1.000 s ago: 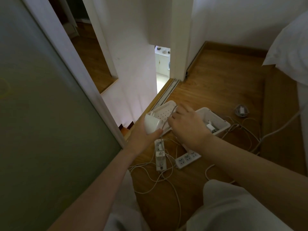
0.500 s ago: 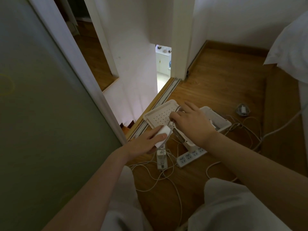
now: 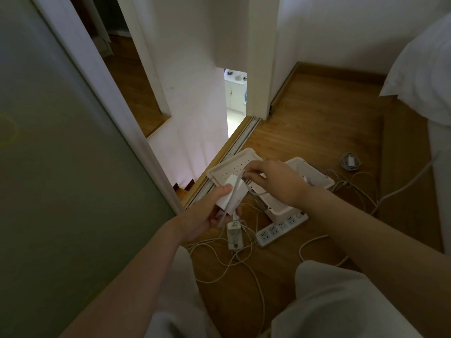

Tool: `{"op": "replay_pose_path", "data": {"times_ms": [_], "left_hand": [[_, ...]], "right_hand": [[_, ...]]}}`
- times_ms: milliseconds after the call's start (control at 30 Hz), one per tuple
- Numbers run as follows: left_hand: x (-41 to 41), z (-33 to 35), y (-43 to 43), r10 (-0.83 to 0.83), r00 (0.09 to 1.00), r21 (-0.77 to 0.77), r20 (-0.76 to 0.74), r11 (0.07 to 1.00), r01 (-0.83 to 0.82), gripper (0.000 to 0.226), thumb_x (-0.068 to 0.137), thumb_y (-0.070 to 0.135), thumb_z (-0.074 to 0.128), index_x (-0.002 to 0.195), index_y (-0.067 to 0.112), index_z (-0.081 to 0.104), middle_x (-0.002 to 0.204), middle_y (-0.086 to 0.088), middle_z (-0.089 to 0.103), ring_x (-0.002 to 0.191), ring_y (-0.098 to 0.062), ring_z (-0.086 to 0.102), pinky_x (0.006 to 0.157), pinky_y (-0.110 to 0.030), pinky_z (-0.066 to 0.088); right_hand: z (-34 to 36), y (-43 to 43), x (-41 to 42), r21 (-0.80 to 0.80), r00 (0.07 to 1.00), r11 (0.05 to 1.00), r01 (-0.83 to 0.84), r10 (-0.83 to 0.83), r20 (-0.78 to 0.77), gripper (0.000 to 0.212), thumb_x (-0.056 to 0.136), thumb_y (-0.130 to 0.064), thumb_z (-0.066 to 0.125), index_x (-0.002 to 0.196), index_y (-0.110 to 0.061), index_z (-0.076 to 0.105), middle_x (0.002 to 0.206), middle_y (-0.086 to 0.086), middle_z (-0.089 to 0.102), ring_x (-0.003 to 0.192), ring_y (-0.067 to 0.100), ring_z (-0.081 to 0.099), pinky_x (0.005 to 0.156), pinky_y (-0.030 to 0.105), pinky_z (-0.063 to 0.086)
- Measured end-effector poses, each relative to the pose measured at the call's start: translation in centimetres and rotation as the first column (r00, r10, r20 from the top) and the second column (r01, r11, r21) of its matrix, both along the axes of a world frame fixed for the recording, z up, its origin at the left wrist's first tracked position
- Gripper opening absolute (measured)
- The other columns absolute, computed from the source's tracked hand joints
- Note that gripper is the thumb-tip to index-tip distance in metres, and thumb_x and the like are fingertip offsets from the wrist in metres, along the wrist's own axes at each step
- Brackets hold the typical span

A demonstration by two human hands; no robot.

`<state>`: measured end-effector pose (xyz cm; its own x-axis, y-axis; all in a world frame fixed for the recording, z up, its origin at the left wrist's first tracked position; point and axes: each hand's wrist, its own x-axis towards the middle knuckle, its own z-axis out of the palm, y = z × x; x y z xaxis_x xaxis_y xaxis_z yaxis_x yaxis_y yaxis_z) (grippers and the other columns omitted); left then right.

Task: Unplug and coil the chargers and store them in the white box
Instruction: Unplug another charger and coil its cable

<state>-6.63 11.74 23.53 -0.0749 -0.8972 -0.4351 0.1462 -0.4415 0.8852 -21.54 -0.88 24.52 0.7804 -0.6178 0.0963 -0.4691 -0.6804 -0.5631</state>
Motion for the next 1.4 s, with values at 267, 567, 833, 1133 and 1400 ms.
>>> {"op": "replay_pose_path", "data": {"times_ms": [267,567,833,1133,1400], "left_hand": [[-0.8,0.1,-0.8,0.135,0.922,-0.065,-0.362,0.983,-0.169,0.045,0.088,0.049,0.039,0.118,0.019,0.051,0.082,-0.004,0.062,0.067,-0.011,0.049,0.048,-0.017,0.037],[0.3,-0.2,-1.5,0.206,0.931,-0.019,-0.3,0.975,-0.222,0.049,0.094,0.053,0.032,0.127,0.018,0.043,0.078,-0.002,0.058,0.062,-0.008,0.048,0.055,-0.021,0.041],[-1.3,-0.5,-1.4,0.227,0.949,-0.084,0.219,0.973,-0.213,0.036,0.097,0.039,0.041,0.13,0.03,0.034,0.101,0.001,0.054,0.076,-0.009,0.051,0.064,-0.018,0.047],[-1.4,-0.7,-2.6,0.417,0.902,-0.2,0.108,0.898,-0.391,0.046,0.09,0.029,0.055,0.13,0.016,0.038,0.108,-0.003,0.055,0.096,-0.014,0.059,0.066,-0.02,0.054],[0.8,-0.6,-3.0,0.559,0.798,-0.316,0.224,0.817,-0.483,0.053,0.085,0.03,0.064,0.127,0.015,0.036,0.099,0.001,0.049,0.075,-0.011,0.052,0.049,-0.013,0.049]], "right_hand": [[-0.1,0.8,-0.4,0.3,0.998,0.954,0.022,-0.038,0.048,0.01,0.095,-0.018,0.05,0.094,-0.026,0.056,0.079,-0.015,0.06,0.075,0.002,0.06,0.065,0.012,0.047],[-3.3,3.1,-1.2,0.273,0.988,0.962,0.028,0.014,-0.152,0.02,0.097,-0.016,0.043,0.097,-0.011,0.062,0.089,0.004,0.064,0.078,0.018,0.06,0.077,0.035,0.052],[-1.0,1.2,-1.9,0.315,0.934,0.903,0.294,-0.201,-0.296,0.04,0.091,0.0,0.047,0.131,-0.007,0.044,0.127,0.01,0.054,0.117,0.023,0.052,0.097,0.031,0.043],[-0.8,6.9,1.7,0.705,0.973,0.706,-0.06,-0.115,0.198,0.026,0.096,-0.006,0.044,0.12,0.004,0.046,0.098,0.025,0.06,0.087,0.035,0.059,0.069,0.027,0.051],[-3.1,3.8,-1.2,0.322,0.976,0.946,0.044,0.028,-0.215,0.032,0.097,-0.034,0.044,0.093,-0.012,0.066,0.076,0.0,0.06,0.064,0.013,0.055,0.06,0.027,0.044]]}}
